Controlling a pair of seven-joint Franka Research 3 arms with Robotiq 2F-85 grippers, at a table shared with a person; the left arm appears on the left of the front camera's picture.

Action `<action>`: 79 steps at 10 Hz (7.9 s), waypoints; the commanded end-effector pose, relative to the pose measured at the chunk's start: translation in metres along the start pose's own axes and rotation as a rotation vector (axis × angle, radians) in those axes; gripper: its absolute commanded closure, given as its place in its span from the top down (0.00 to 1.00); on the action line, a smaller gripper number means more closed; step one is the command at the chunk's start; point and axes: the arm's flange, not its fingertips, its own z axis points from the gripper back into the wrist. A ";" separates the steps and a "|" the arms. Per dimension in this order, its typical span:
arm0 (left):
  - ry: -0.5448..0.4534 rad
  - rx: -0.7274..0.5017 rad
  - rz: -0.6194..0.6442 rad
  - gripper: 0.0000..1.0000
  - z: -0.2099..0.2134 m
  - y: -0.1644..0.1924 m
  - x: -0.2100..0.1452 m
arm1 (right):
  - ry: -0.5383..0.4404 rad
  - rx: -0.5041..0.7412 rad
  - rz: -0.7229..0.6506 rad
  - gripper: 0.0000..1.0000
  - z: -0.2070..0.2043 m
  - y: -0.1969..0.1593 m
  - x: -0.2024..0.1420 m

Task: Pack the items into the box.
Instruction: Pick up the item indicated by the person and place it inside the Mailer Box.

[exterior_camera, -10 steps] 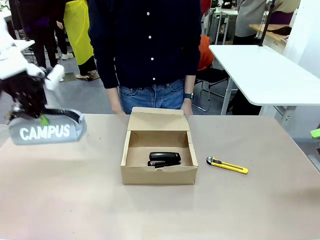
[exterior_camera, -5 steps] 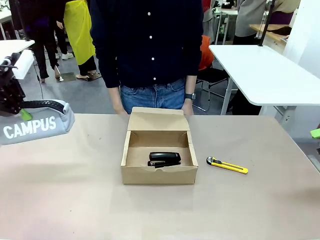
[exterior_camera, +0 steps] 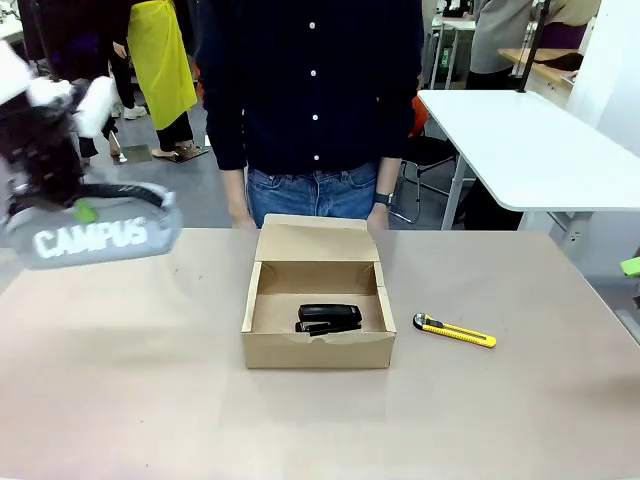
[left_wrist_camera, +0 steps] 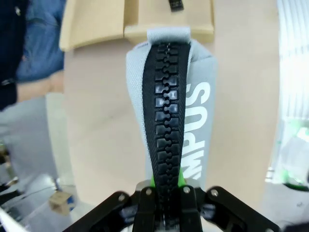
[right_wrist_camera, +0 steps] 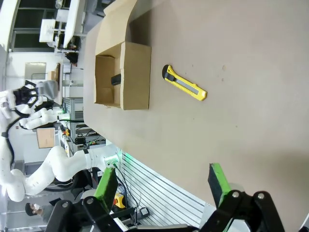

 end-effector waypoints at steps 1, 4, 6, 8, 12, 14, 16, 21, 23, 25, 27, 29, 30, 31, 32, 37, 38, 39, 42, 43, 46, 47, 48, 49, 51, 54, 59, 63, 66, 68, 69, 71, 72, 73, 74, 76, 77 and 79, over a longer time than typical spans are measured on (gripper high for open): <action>0.133 -0.042 -0.009 0.10 -0.011 0.048 0.105 | 0.008 -0.005 0.018 1.00 0.002 -0.002 -0.002; 0.161 -0.019 -0.049 0.10 -0.076 0.072 0.231 | 0.008 -0.005 0.018 1.00 0.002 -0.002 -0.002; 0.129 -0.047 -0.107 0.10 -0.126 0.064 0.266 | 0.008 -0.005 0.018 1.00 0.002 -0.002 -0.002; 0.108 -0.099 -0.119 0.10 -0.168 0.047 0.282 | 0.008 -0.005 0.018 1.00 0.002 -0.002 -0.002; 0.145 -0.148 -0.070 0.10 -0.204 0.024 0.279 | 0.008 -0.005 0.018 1.00 0.002 -0.002 -0.002; 0.127 -0.189 -0.054 0.10 -0.223 0.017 0.277 | 0.008 -0.005 0.018 1.00 0.002 -0.002 -0.002; 0.156 -0.189 -0.081 0.10 -0.235 0.015 0.273 | 0.008 -0.005 0.018 1.00 0.002 -0.002 -0.002; 0.161 -0.233 -0.122 0.50 -0.243 0.015 0.276 | 0.008 -0.005 0.018 1.00 0.002 -0.002 -0.002; 0.171 -0.229 -0.136 1.00 -0.243 0.015 0.276 | 0.008 -0.005 0.018 1.00 0.002 -0.002 -0.002; 0.151 -0.232 -0.127 1.00 -0.242 0.017 0.274 | 0.008 -0.005 0.018 1.00 0.002 -0.002 -0.002; 0.147 -0.223 -0.127 1.00 -0.239 0.018 0.273 | 0.008 -0.005 0.018 1.00 0.002 -0.002 -0.002; 0.146 -0.217 -0.133 1.00 -0.238 0.017 0.273 | 0.008 -0.005 0.018 1.00 0.002 -0.002 -0.002; 0.143 -0.216 -0.132 1.00 -0.237 0.018 0.272 | 0.008 -0.005 0.018 1.00 0.002 -0.002 -0.002; 0.138 -0.211 -0.130 1.00 -0.235 0.018 0.271 | 0.008 -0.005 0.018 1.00 0.002 -0.002 -0.002; 0.127 -0.204 -0.125 1.00 -0.230 0.020 0.269 | 0.008 -0.005 0.018 1.00 0.002 -0.002 -0.002; -0.288 -0.151 0.061 1.00 -0.081 0.052 0.144 | 0.008 -0.005 0.018 1.00 0.002 -0.002 -0.002; -0.265 -0.158 0.249 1.00 -0.065 0.053 0.089 | 0.008 -0.005 0.018 1.00 0.002 -0.002 -0.002; -0.316 -0.206 0.382 1.00 -0.059 0.048 0.033 | 0.008 -0.005 0.018 1.00 0.002 -0.002 -0.002; -0.791 -0.438 0.515 1.00 -0.078 0.012 -0.111 | 0.008 -0.005 0.018 1.00 0.002 -0.002 -0.002; -0.997 -0.500 0.496 1.00 -0.097 -0.007 -0.153 | 0.008 -0.005 0.018 1.00 0.002 -0.002 -0.002; -1.016 -0.752 0.783 1.00 -0.183 -0.057 -0.215 | 0.008 -0.005 0.018 1.00 0.002 -0.002 -0.002; -1.035 -0.764 0.846 1.00 -0.201 -0.059 -0.217 | 0.008 -0.005 0.018 1.00 0.002 -0.002 -0.002; -1.044 -0.684 0.696 1.00 -0.161 -0.069 -0.214 | 0.008 -0.005 0.018 1.00 0.002 -0.002 -0.002; -1.044 -0.684 0.696 1.00 -0.161 -0.069 -0.214 | 0.008 -0.005 0.018 1.00 0.002 -0.002 -0.002; -1.044 -0.684 0.696 1.00 -0.161 -0.069 -0.214 | 0.008 -0.005 0.018 1.00 0.002 -0.002 -0.002; -1.044 -0.684 0.696 1.00 -0.161 -0.069 -0.214 | 0.008 -0.005 0.018 1.00 0.002 -0.002 -0.002; -1.044 -0.684 0.696 1.00 -0.161 -0.069 -0.214 | 0.008 -0.005 0.018 1.00 0.002 -0.002 -0.002; -1.044 -0.684 0.696 1.00 -0.161 -0.069 -0.214 | 0.008 -0.005 0.018 1.00 0.002 -0.002 -0.002; -1.044 -0.684 0.696 1.00 -0.161 -0.069 -0.214 | 0.008 -0.005 0.018 1.00 0.002 -0.002 -0.002; -1.044 -0.684 0.696 1.00 -0.161 -0.069 -0.214 | 0.000 0.000 -0.003 1.00 0.000 -0.001 0.000; -1.044 -0.684 0.696 1.00 -0.161 -0.069 -0.214 | 0.125 -0.200 0.022 1.00 -0.015 0.019 0.015; -1.044 -0.684 0.696 1.00 -0.161 -0.069 -0.214 | 0.328 -0.622 0.370 1.00 -0.082 0.085 0.060; -1.044 -0.684 0.696 1.00 -0.161 -0.069 -0.214 | 0.390 -0.774 0.655 1.00 -0.123 0.109 0.070; -1.044 -0.684 0.696 1.00 -0.161 -0.069 -0.214 | 0.437 -0.772 0.918 1.00 -0.162 0.129 0.073; -1.044 -0.684 0.696 1.00 -0.161 -0.069 -0.214 | 0.441 -0.759 1.125 1.00 -0.197 0.146 0.067; -1.044 -0.684 0.696 1.00 -0.161 -0.069 -0.214 | 0.537 -0.639 1.380 1.00 -0.217 0.164 0.042; -1.044 -0.684 0.696 1.00 -0.161 -0.069 -0.214 | 0.573 -0.597 1.479 1.00 -0.206 0.168 0.029; -1.044 -0.684 0.696 1.00 -0.161 -0.069 -0.214 | 0.596 -0.653 1.027 1.00 -0.235 0.182 0.039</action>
